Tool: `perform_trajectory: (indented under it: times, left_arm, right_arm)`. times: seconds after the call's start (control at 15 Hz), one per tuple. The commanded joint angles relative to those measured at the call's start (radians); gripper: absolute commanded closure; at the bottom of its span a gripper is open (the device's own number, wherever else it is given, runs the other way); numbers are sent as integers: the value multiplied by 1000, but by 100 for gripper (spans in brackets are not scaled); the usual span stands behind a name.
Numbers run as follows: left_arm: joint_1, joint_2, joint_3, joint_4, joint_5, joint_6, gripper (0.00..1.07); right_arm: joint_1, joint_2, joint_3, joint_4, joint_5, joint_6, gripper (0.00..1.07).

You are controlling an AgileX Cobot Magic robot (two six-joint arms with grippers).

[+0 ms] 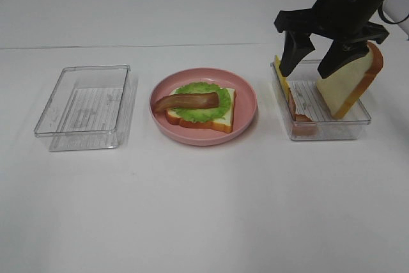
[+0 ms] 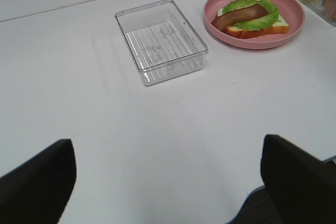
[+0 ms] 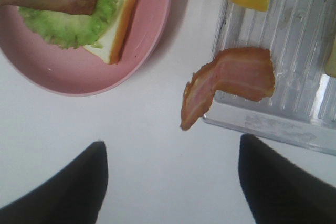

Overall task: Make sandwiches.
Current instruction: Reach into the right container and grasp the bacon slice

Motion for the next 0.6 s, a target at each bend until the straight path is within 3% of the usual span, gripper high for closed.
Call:
perform_trajectory:
  times: [0.07,0.47,0.6]
  left_arm:
    - [0,-25,5,2,-12,-3,17]
    - [0,-25,5,2,-12,-3,17]
    - [0,-25,5,2,-12,-3,17]
  right_arm:
    - [0,81,-62,-20,16,11,43]
    - [0,202,-79,-38,-16,11,50]
    - [0,218,-79,-57,-22,11,63]
